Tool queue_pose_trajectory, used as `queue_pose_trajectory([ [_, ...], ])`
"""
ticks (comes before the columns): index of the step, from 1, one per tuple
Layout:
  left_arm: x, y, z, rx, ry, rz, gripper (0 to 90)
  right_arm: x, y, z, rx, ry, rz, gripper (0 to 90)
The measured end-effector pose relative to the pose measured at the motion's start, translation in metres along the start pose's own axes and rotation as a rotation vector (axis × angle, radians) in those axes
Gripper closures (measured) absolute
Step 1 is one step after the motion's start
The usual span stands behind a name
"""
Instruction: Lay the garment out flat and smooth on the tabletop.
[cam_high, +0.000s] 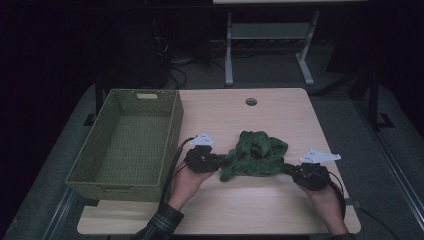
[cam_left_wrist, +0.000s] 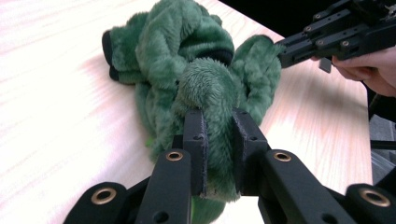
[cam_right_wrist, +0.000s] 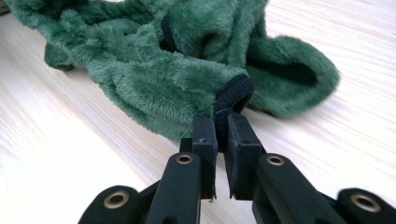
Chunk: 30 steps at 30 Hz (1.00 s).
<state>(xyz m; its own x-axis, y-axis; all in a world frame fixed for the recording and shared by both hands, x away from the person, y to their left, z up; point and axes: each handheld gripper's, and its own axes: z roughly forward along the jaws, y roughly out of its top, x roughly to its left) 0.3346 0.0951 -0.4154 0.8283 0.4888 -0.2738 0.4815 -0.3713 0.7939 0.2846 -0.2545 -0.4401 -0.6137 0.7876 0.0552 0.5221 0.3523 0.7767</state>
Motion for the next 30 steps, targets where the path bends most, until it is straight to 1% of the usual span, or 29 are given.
queue_pose_trajectory([
  [4,-0.001,-0.006,-0.002,0.006,0.0,-0.011,78.1,0.0,-0.006,-0.007,0.005,-0.017,0.004,83.6],
  [5,-0.001,-0.011,-0.003,0.012,0.0,-0.016,78.6,-0.001,-0.008,-0.009,0.008,-0.027,0.004,83.6],
  [7,-0.001,-0.019,-0.005,0.021,0.001,-0.024,81.7,-0.002,-0.011,-0.011,0.014,-0.031,0.017,83.7],
  [11,0.001,-0.033,-0.003,0.06,0.0,-0.036,83.4,-0.005,-0.019,-0.015,0.028,-0.033,0.041,83.8],
  [13,0.002,-0.036,-0.004,0.078,0.015,-0.036,84.6,-0.005,-0.022,-0.017,0.04,-0.035,0.043,83.8],
  [16,0.004,-0.041,-0.003,0.089,0.018,-0.054,85.2,-0.005,-0.028,-0.019,0.055,-0.032,0.049,83.8],
  [18,0.004,-0.044,-0.001,0.104,0.023,-0.059,85.2,-0.004,-0.031,-0.017,0.075,-0.029,0.05,83.8],
  [20,0.005,-0.045,0.0,0.109,0.028,-0.057,83.2,-0.003,-0.033,-0.014,0.093,-0.03,0.048,83.6],
  [21,0.003,-0.045,-0.001,0.114,0.063,-0.048,79.7,-0.003,-0.033,-0.013,0.104,-0.035,0.045,82.9],
  [22,0.002,-0.044,-0.003,0.108,0.07,-0.04,78.7,-0.002,-0.034,-0.012,0.105,-0.043,0.043,81.6],
  [24,-0.001,-0.041,-0.008,0.086,0.082,-0.042,74.6,-0.002,-0.034,-0.014,0.097,-0.063,0.029,76.2],
  [25,-0.002,-0.04,-0.012,0.079,0.083,-0.041,73.0,-0.002,-0.033,-0.015,0.092,-0.074,0.028,74.6],
  [27,-0.006,-0.035,-0.02,0.047,0.076,-0.034,72.9,-0.004,-0.033,-0.018,0.084,-0.086,0.031,68.9],
  [28,-0.006,-0.035,-0.02,0.047,0.076,-0.034,73.0,-0.004,-0.033,-0.018,0.084,-0.086,0.031,68.9],
  [29,-0.011,-0.029,-0.027,0.03,0.078,-0.019,73.0,-0.005,-0.032,-0.022,0.071,-0.093,0.036,67.3],
  [30,-0.014,-0.026,-0.029,0.023,0.082,-0.009,73.0,-0.005,-0.031,-0.023,0.065,-0.095,0.036,67.8],
])
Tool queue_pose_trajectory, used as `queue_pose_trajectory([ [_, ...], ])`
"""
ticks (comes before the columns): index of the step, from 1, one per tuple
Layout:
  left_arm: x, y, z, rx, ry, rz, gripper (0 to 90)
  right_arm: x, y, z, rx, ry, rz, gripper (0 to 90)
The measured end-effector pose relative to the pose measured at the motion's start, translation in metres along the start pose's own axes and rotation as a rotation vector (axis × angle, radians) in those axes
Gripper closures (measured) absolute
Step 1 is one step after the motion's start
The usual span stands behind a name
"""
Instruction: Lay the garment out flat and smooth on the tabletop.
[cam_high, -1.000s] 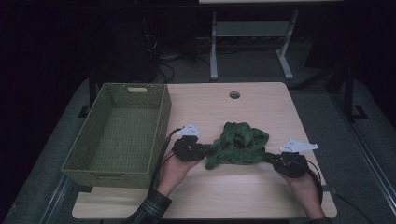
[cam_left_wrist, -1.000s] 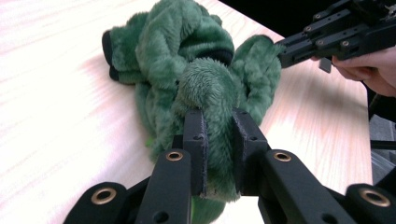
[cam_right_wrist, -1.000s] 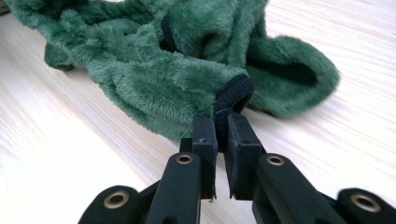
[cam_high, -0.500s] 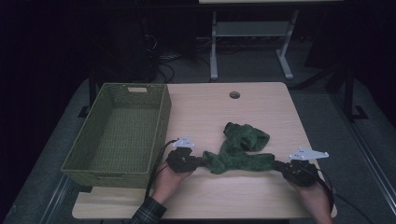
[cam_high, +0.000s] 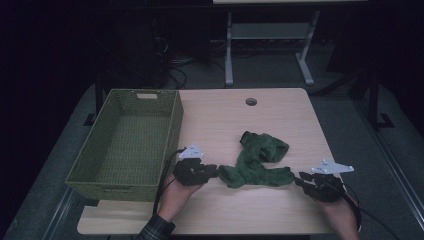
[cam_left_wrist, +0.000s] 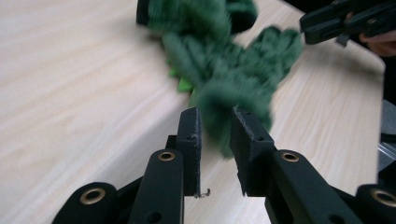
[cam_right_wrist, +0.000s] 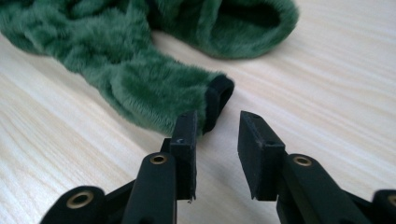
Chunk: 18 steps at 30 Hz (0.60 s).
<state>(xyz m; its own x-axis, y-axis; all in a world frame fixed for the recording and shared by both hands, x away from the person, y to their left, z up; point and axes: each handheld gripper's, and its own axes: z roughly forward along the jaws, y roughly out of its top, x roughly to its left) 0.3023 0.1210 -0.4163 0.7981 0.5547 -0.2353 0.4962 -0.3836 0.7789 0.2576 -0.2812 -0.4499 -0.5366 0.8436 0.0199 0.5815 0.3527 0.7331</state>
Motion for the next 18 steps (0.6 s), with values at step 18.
queue_pose_trajectory([
  [18,-0.001,0.002,0.057,0.138,-0.022,0.054,89.8,0.004,0.023,0.037,0.072,0.119,-0.066,89.9],
])
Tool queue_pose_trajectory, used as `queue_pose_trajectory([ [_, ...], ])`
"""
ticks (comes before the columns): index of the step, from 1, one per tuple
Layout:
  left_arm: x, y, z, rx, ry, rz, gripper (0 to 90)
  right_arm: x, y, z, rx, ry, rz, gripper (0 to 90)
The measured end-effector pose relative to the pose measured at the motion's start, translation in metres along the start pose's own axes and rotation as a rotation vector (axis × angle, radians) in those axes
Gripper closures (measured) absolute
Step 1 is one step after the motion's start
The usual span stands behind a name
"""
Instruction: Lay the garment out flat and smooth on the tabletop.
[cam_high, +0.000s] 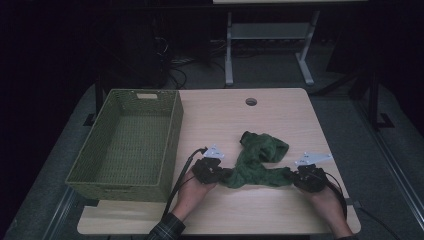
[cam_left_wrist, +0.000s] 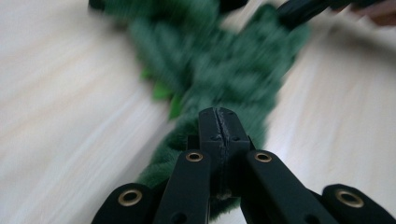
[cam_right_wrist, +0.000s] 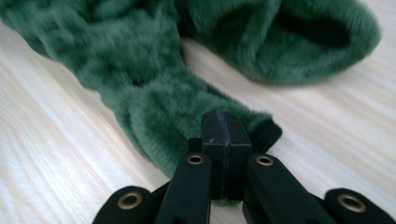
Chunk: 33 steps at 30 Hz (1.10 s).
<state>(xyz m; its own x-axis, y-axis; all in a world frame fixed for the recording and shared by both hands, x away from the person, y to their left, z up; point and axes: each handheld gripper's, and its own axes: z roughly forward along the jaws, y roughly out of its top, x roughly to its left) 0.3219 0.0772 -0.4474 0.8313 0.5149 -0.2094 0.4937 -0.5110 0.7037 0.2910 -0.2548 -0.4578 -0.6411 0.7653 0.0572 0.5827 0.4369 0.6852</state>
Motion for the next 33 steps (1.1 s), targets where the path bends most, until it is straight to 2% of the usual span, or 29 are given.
queue_pose_trajectory([
  [4,0.008,-0.011,0.006,0.062,0.002,-0.012,89.8,0.0,-0.005,0.005,0.039,0.011,0.006,90.0],
  [6,0.008,-0.014,0.007,0.069,0.001,-0.02,89.9,0.003,-0.006,0.005,0.04,0.009,-0.003,90.0],
  [7,0.009,-0.015,0.006,0.077,0.002,-0.01,89.9,0.005,-0.007,0.004,0.045,0.011,-0.001,90.0],
  [8,0.007,-0.016,0.006,0.072,0.004,-0.014,89.9,0.006,-0.008,0.003,0.045,0.015,-0.005,90.0],
  [10,0.006,-0.019,0.003,0.087,0.01,0.004,89.9,0.009,-0.011,0.001,0.043,0.025,0.004,90.0],
  [12,0.005,-0.02,0.002,0.083,0.01,-0.003,89.9,0.013,-0.016,-0.003,0.039,0.037,0.006,90.0],
  [16,0.0,-0.028,-0.004,0.083,0.002,-0.004,90.0,0.019,-0.021,-0.007,0.039,0.042,-0.006,90.0],
  [18,-0.004,-0.034,-0.01,0.095,-0.007,0.013,89.9,0.025,-0.025,-0.011,0.042,0.041,-0.012,90.0],
  [19,-0.007,-0.036,-0.011,0.089,-0.01,0.003,89.9,0.027,-0.026,-0.012,0.041,0.043,-0.01,89.9],
  [21,-0.009,-0.039,-0.014,0.101,-0.019,0.015,89.9,0.03,-0.03,-0.015,0.04,0.048,-0.018,89.9],
  [24,-0.01,-0.041,-0.015,0.096,-0.027,0.009,89.8,0.033,-0.033,-0.018,0.035,0.052,-0.022,89.9],
  [25,-0.01,-0.041,-0.015,0.08,-0.033,-0.009,89.5,0.034,-0.034,-0.018,0.032,0.051,-0.021,89.7],
  [27,-0.009,-0.038,-0.018,0.063,-0.045,-0.011,84.2,0.034,-0.034,-0.02,0.022,0.053,-0.012,84.0],
  [33,-0.003,-0.021,-0.029,0.002,-0.029,-0.014,69.5,0.025,-0.026,-0.031,-0.073,0.046,0.009,71.8],
])
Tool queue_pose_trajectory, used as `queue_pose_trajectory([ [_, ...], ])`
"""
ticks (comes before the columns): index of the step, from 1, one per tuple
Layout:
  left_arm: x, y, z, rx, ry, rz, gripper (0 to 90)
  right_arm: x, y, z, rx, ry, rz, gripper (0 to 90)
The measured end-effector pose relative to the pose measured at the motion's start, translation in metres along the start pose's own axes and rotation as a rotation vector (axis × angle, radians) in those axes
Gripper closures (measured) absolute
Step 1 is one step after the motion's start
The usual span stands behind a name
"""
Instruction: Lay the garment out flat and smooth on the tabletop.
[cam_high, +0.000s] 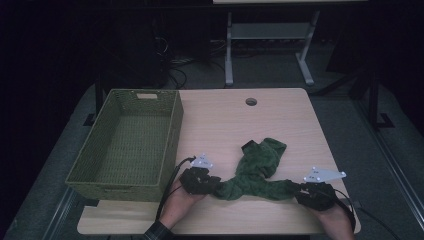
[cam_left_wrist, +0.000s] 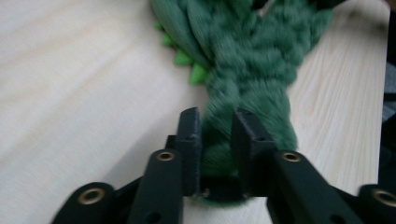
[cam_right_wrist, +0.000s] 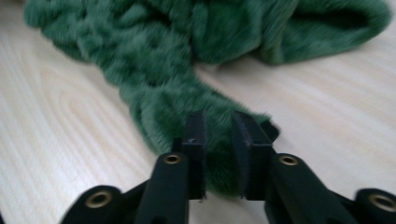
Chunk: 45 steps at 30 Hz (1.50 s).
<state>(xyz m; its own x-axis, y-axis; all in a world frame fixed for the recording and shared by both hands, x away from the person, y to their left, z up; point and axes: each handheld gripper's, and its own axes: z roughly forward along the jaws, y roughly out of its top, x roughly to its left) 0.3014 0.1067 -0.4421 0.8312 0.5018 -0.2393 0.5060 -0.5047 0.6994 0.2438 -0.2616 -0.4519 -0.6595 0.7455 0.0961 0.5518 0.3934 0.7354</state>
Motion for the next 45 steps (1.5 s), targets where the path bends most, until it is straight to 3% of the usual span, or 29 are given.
queue_pose_trajectory([
  [6,0.011,0.029,-0.001,-0.045,0.026,0.034,54.0,-0.012,0.015,0.004,-0.037,-0.002,0.044,58.7],
  [12,0.021,0.06,0.005,-0.086,0.034,0.061,45.0,-0.013,0.025,0.014,-0.034,0.003,0.05,53.6],
  [18,0.026,0.09,0.026,-0.081,0.015,0.092,38.2,-0.012,0.03,0.021,-0.029,0.017,0.063,50.2],
  [27,0.029,0.122,0.054,-0.065,-0.02,0.129,33.0,-0.008,0.029,0.028,-0.01,0.025,0.074,49.1],
  [35,0.031,0.137,0.072,-0.05,-0.049,0.141,28.7,-0.011,0.028,0.03,-0.013,0.03,0.108,48.4],
  [41,0.031,0.139,0.082,-0.025,-0.059,0.159,28.0,-0.012,0.028,0.034,-0.016,0.03,0.123,48.4],
  [45,0.033,0.135,0.087,0.006,-0.069,0.141,28.2,-0.012,0.03,0.041,-0.007,0.037,0.132,48.4],
])
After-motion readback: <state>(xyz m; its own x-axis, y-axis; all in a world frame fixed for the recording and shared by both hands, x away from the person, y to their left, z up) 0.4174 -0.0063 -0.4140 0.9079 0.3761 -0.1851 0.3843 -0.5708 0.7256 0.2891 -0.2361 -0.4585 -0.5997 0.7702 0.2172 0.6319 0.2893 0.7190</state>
